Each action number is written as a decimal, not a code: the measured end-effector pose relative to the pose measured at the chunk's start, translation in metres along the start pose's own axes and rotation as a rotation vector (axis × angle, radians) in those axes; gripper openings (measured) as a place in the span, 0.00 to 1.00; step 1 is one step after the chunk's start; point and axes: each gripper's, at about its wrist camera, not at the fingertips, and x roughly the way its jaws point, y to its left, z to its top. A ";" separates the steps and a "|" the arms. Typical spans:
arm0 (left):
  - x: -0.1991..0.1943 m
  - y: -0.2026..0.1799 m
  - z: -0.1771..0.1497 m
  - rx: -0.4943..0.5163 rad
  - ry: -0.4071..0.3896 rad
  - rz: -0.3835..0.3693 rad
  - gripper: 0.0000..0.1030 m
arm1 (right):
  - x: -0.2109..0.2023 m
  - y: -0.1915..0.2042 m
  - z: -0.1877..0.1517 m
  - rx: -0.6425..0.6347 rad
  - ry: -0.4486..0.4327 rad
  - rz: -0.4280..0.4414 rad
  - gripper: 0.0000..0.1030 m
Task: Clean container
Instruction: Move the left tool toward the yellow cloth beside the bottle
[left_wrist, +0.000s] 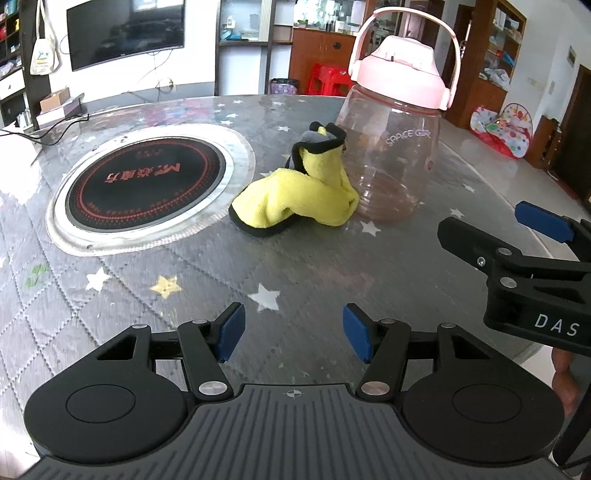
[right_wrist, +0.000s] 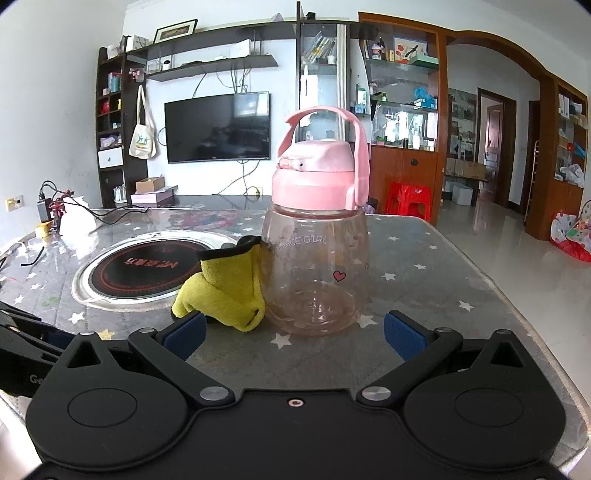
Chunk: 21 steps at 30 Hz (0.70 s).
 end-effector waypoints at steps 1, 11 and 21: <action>-0.001 -0.001 -0.002 0.002 -0.003 0.001 0.58 | 0.000 0.000 0.000 0.002 -0.002 0.001 1.00; -0.012 -0.009 -0.013 0.007 -0.012 0.003 0.58 | -0.021 0.002 0.007 -0.010 -0.020 0.010 1.00; -0.024 -0.015 -0.021 0.026 -0.028 0.000 0.58 | -0.033 0.004 0.003 -0.024 -0.049 0.007 1.00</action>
